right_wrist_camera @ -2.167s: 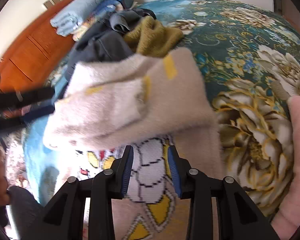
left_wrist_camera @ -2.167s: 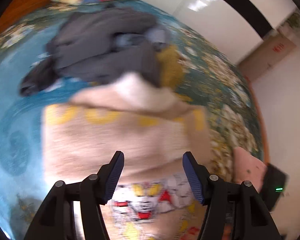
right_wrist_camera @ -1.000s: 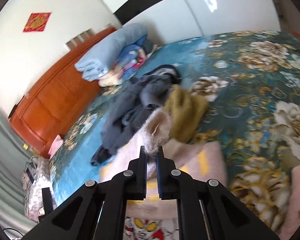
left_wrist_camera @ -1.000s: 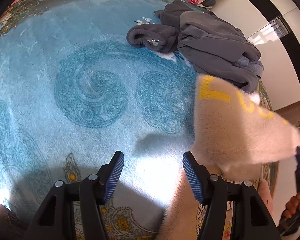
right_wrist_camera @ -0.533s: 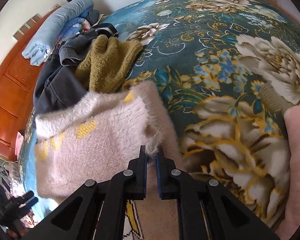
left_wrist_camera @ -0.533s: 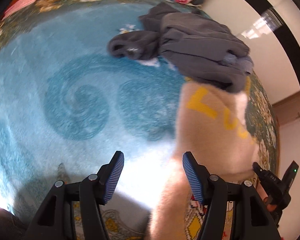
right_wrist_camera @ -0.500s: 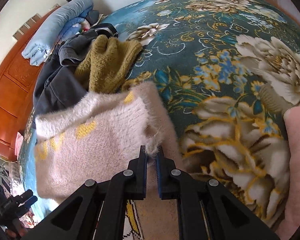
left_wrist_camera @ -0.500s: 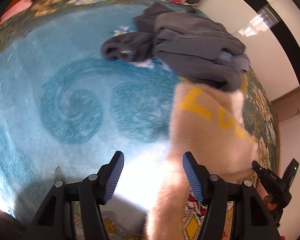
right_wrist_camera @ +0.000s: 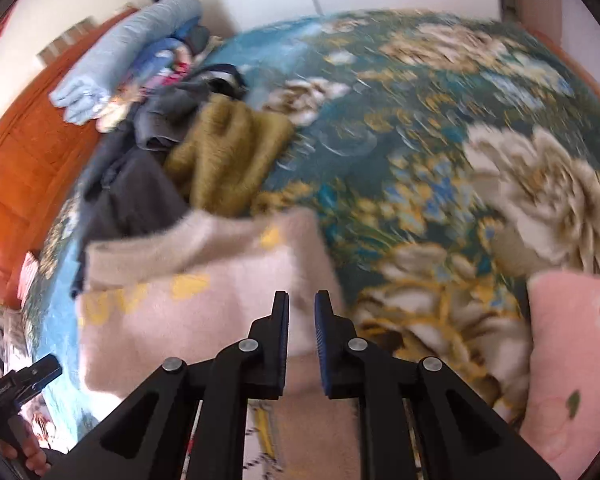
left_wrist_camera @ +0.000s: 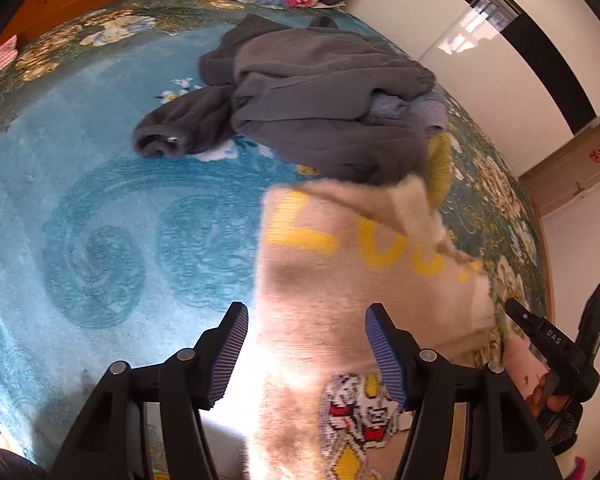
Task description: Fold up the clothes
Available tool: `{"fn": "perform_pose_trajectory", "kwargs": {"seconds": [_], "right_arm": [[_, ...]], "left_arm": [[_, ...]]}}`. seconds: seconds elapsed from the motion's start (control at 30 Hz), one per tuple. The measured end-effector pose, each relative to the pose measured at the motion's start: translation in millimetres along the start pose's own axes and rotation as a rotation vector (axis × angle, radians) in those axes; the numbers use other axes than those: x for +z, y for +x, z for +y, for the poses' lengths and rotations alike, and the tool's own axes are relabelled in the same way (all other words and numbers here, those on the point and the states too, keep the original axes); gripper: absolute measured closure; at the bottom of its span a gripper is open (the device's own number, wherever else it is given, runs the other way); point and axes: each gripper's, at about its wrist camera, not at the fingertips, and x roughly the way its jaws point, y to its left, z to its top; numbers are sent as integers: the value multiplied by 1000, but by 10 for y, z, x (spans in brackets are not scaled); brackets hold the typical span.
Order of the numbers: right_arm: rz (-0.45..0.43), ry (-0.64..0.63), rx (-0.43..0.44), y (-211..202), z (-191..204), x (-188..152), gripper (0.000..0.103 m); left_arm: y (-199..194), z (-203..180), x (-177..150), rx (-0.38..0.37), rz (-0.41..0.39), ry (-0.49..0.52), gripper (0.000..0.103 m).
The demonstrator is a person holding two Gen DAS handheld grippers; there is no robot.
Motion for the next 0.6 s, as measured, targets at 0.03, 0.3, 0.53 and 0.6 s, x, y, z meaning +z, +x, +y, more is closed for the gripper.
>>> {"fn": "perform_pose_trajectory", "kwargs": {"seconds": [0.03,0.3,0.53,0.6], "right_arm": [[6,-33,20,22,119,3,90],[99,-227,65,336,557,-203,89],[137,-70,58,614,179,-283,85],[134,-51,58,632,166,-281,85]], "left_arm": [[1,-30,7,-9,1,8,38],[183,-192,-43,-33,48,82,38],[599,-84,-39,28,151,39,38],[627,-131,-36,51,159,58,38]]}}
